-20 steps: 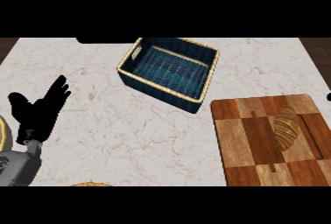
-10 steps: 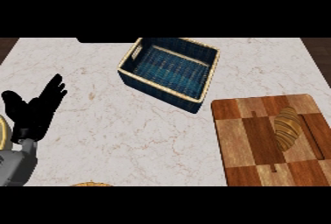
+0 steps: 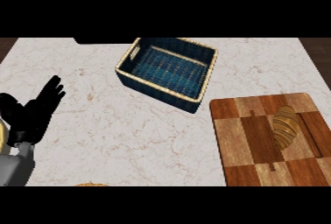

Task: Pick the croissant from the cutting board and place it in the basket

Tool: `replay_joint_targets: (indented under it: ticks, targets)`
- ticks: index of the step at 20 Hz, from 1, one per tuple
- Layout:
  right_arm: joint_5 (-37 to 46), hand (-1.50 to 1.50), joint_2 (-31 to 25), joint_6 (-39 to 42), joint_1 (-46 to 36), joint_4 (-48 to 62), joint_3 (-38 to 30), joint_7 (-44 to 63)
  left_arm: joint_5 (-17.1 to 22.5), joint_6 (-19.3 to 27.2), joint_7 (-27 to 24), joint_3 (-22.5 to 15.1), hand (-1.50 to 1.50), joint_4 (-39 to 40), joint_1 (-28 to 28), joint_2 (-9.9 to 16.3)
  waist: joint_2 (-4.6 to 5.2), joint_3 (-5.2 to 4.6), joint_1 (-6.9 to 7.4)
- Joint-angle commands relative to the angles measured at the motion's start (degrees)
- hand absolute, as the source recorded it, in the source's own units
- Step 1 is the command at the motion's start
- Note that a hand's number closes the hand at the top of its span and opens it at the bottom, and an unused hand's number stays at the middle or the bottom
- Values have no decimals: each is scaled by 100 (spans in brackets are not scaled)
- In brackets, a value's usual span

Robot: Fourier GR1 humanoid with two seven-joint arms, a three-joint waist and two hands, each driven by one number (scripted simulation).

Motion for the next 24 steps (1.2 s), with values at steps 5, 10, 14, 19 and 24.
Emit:
replay_joint_targets:
  ticks: [5,10,14,19,24]
  targets:
    - [1013,-150,1256,-373,1366,-926,-514,-1002,-70,-275,-39,305,0,434,-329,-142,32,1,18]
    - [2108,-150,1999,-1043,1543,-976,-135,-1690,-312,-217,1,207,0,275,-142,-360,35,1,107]
    - [2959,-150,2360,-1591,1478,-194,185,-2666,-376,-337,71,286,0,227,-204,-368,42,2,138]
    - [3111,-150,2952,-2111,1334,308,387,-3092,-529,-324,-35,330,0,37,86,-501,33,0,141]
    - [3836,-150,2904,-2259,1032,1087,805,-3204,-570,-633,-58,586,0,-17,120,-401,36,-1,153]
